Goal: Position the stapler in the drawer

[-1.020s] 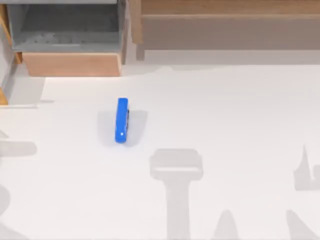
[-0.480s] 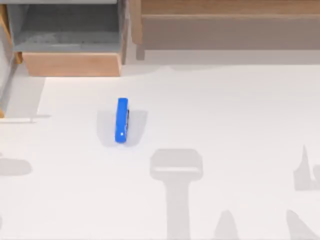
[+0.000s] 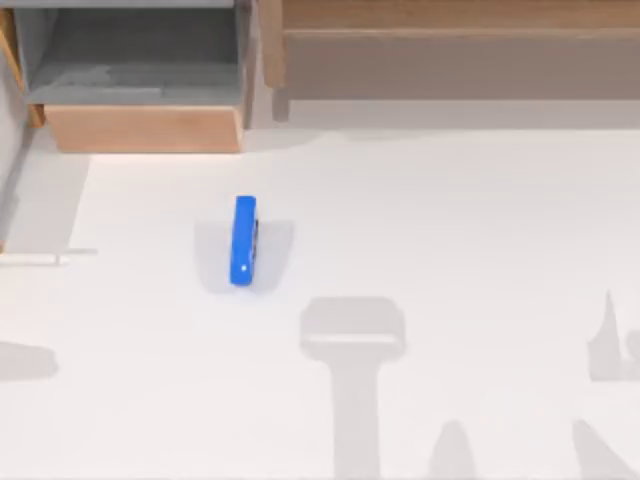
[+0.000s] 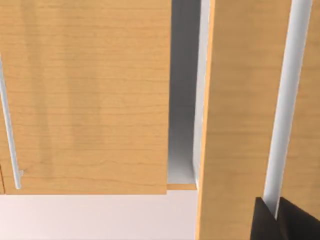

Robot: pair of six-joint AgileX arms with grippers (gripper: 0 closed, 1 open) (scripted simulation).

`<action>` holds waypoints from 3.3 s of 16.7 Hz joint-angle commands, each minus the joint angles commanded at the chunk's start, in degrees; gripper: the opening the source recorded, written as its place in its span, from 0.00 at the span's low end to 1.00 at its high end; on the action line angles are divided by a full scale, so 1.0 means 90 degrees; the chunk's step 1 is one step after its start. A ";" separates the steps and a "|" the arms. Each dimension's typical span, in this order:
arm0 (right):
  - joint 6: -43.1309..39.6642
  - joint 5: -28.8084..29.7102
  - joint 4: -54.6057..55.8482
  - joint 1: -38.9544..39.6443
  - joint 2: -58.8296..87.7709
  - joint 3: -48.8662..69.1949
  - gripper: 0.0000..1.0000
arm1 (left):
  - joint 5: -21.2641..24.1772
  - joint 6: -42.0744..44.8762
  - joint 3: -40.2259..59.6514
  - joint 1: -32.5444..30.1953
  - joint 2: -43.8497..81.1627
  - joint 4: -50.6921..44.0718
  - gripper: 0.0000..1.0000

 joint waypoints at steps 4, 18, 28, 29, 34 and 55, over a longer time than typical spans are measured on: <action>0.0000 0.0000 0.0000 0.0000 0.0000 0.0000 1.00 | 0.0000 0.0000 0.0000 0.0000 0.0000 0.0000 0.38; 0.0000 0.0000 0.0000 0.0000 0.0000 0.0000 1.00 | 0.0000 0.0000 0.0000 0.0000 0.0000 0.0000 1.00; 0.0000 0.0000 0.0000 0.0000 0.0000 0.0000 1.00 | 0.0313 0.0020 -0.0385 0.0308 -0.0139 0.0233 1.00; 0.0000 0.0000 0.0000 0.0000 0.0000 0.0000 1.00 | 0.0313 0.0020 -0.0385 0.0308 -0.0139 0.0233 1.00; 0.0000 0.0000 0.0000 0.0000 0.0000 0.0000 1.00 | 0.0417 -0.0228 -0.0472 0.0085 -0.0353 -0.0047 1.00; 0.0000 0.0000 0.0000 0.0000 0.0000 0.0000 1.00 | -0.2019 -0.8888 0.5158 -0.5244 -0.0479 -1.1501 1.00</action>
